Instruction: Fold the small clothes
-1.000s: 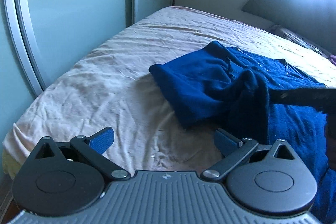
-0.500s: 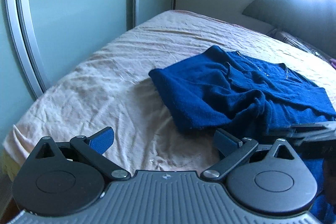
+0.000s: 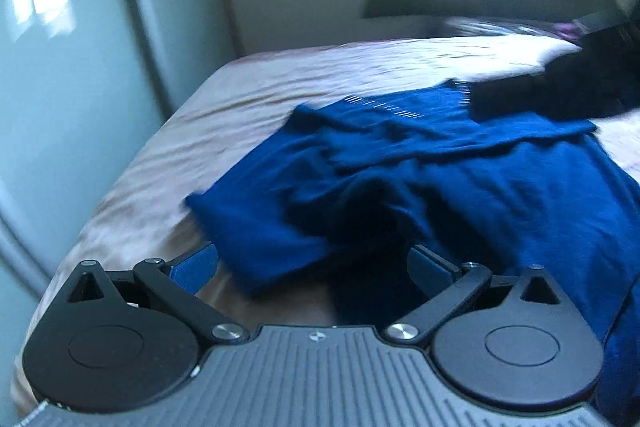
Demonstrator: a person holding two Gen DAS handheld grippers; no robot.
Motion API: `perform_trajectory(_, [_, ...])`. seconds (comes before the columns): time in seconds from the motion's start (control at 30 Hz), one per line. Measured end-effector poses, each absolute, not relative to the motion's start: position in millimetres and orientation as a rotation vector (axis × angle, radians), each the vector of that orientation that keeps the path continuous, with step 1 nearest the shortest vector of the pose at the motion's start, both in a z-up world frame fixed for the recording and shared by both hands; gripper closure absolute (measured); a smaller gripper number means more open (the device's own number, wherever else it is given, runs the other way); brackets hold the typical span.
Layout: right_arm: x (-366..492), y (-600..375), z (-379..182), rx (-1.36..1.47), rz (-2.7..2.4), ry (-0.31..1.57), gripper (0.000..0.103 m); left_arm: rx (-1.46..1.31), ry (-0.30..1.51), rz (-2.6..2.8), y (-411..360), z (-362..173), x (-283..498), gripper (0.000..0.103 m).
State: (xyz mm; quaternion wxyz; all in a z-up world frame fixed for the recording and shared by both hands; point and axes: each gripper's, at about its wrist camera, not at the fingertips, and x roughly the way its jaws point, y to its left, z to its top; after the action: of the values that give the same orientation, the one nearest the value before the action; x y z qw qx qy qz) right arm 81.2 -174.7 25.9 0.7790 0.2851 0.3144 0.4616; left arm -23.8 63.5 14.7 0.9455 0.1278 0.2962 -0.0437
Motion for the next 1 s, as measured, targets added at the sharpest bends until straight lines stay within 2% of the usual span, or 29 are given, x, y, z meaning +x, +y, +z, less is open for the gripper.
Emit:
perform_trajectory(0.1, [86, -180, 28, 0.653, 0.988, 0.673, 0.095, 0.353, 0.550, -0.161, 37, 12, -25, 0.000])
perform_trajectory(0.2, [88, -178, 26, 0.573, 0.851, 0.680, 0.092, 0.364, 0.542, -0.186, 27, 13, -26, 0.000])
perform_trajectory(0.23, [87, -178, 24, 0.511, 0.813, 0.700, 0.082, 0.352, 0.544, -0.192, 29, 14, -27, 0.000])
perform_trajectory(0.27, [86, -174, 20, 0.451, 0.783, 0.736, 0.056, 0.342, 0.547, -0.195, 32, 15, -28, 0.000])
perform_trajectory(0.33, [84, -167, 9, 0.389, 0.782, 0.803, 0.024, 0.336, 0.558, -0.192, 40, 14, -27, 0.000])
perform_trajectory(0.43, [76, -157, -4, 0.382, 0.840, 0.817, 0.025, 0.352, 0.591, -0.196, 46, 9, -25, 0.000])
perform_trajectory(0.5, [76, -145, -13, 0.365, 0.862, 0.845, 0.033, 0.369, 0.595, -0.203, 47, 8, -27, 0.000])
perform_trajectory(0.57, [74, -132, -18, 0.278, 0.869, 0.873, 0.072, 0.382, 0.584, -0.231, 47, 8, -32, 0.000])
perform_trajectory(0.6, [72, -126, -21, 0.233, 0.866, 0.881, 0.080, 0.390, 0.577, -0.246, 46, 8, -35, 0.000])
perform_trajectory(0.63, [66, -124, -21, 0.194, 0.872, 0.873, 0.091, 0.406, 0.567, -0.264, 44, 7, -37, 0.000])
perform_trajectory(0.67, [62, -122, -20, 0.175, 0.886, 0.863, 0.097, 0.423, 0.558, -0.276, 42, 6, -40, 0.000])
perform_trajectory(0.8, [67, -151, -9, 0.445, 0.962, 0.828, 0.098, 0.503, 0.537, -0.335, 27, -1, -44, 0.000])
perform_trajectory(1.0, [89, -182, 0, 0.737, 1.000, 0.785, 0.098, 0.644, 0.402, -0.339, 0, -9, -44, 0.000])
